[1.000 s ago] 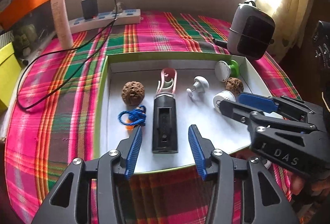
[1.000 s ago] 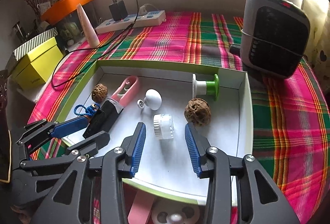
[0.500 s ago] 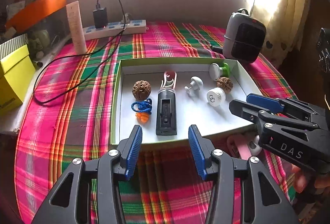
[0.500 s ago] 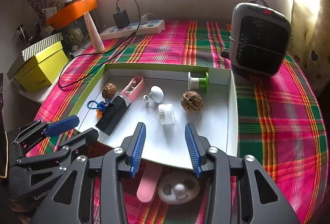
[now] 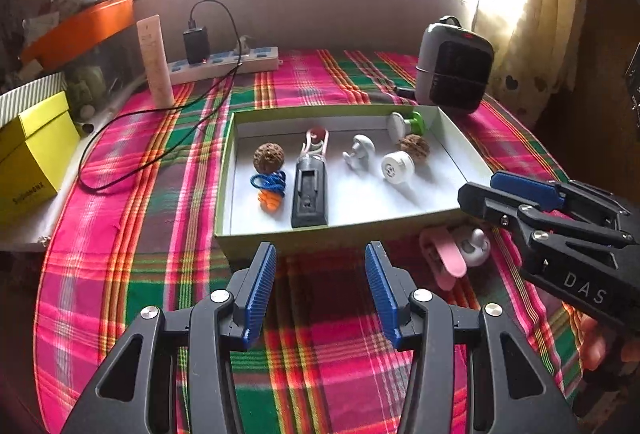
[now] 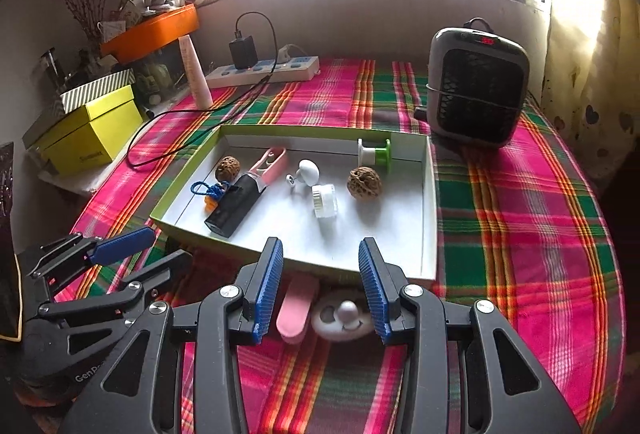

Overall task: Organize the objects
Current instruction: 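Withdraw both grippers from the tray toward the pink and white items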

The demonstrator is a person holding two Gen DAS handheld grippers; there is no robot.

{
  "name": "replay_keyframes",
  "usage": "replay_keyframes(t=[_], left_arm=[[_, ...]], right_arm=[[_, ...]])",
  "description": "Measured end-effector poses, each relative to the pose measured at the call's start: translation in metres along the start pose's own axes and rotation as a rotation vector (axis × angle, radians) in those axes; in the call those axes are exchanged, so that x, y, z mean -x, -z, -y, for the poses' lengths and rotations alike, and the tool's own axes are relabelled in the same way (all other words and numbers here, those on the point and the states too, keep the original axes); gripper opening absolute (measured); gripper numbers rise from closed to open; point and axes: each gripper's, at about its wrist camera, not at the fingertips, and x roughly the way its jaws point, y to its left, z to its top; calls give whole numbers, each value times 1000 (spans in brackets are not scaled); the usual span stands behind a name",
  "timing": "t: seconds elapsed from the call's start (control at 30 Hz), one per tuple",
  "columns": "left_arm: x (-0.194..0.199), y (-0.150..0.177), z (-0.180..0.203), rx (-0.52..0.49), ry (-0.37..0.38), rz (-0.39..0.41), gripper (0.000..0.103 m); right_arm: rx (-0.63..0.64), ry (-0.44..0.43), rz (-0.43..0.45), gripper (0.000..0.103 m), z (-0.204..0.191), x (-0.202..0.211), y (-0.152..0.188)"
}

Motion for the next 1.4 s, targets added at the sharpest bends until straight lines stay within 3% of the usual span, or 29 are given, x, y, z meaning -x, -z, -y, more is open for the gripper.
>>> replay_keyframes(t=[0.1,0.77,0.87,1.1,1.27,1.4], left_arm=[[4,5,5,-15,-15,14,46],[10,25,25,-23,61,9,46],[9,26,28,-23,84,5,46],[0,28,36,-10,157,-25,52],[-12,27,38,50,264,-78,52],[-17,25,45,48,287,-82,53]], right_arm=[[6,5,8,41,0,5,4],[-19,36,18,42,16,24,41],[-33,29,16,56,20,25,47],[-66,51,-4,56,36,24,60],[-101,62,-12,56,52,25,66],[-129,71,-21,56,63,24,69]])
